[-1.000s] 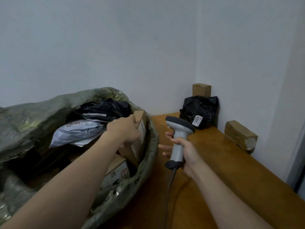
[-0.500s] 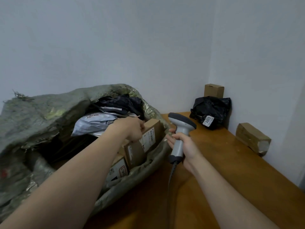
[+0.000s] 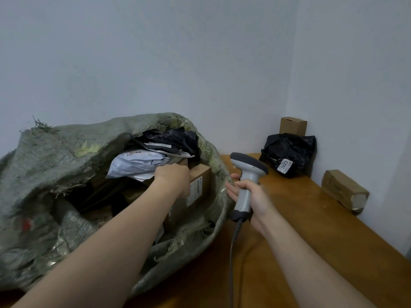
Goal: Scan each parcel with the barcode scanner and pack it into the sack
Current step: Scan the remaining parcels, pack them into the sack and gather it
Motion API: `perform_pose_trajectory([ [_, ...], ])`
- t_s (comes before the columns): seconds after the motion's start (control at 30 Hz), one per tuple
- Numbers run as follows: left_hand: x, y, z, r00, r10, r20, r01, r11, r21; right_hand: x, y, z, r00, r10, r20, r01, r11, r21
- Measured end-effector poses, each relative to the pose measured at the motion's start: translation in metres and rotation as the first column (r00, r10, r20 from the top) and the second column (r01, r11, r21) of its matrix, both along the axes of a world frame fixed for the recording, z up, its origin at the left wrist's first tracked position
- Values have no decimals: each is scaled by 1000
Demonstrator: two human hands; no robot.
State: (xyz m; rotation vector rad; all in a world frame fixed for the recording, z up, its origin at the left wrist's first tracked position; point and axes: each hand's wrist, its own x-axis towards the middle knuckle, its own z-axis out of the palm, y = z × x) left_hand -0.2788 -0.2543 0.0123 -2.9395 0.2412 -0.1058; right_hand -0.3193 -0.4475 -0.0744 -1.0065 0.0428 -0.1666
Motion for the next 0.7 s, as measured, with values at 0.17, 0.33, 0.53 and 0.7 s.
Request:
perform_pose_trajectory([
  [0.17,-5,-14,5,981,-95,170,91,995,30,-1,3,5,1000,22,5,-22,1000,11],
  [0.33,-8,-41,5,948,-194,251,206,978,-22,-5,-7,4,1000,-6,-16,6,1000,-2],
  [0.53,1,-100,-11,894,-306,329,355,930,-99,-9,-56,-13,967,-248,-51,237,958,-160],
  [0.7,33,-168,-35,893,-401,204,429,896,-115,-5,-119,-36,899,-416,-137,399,907,-137],
])
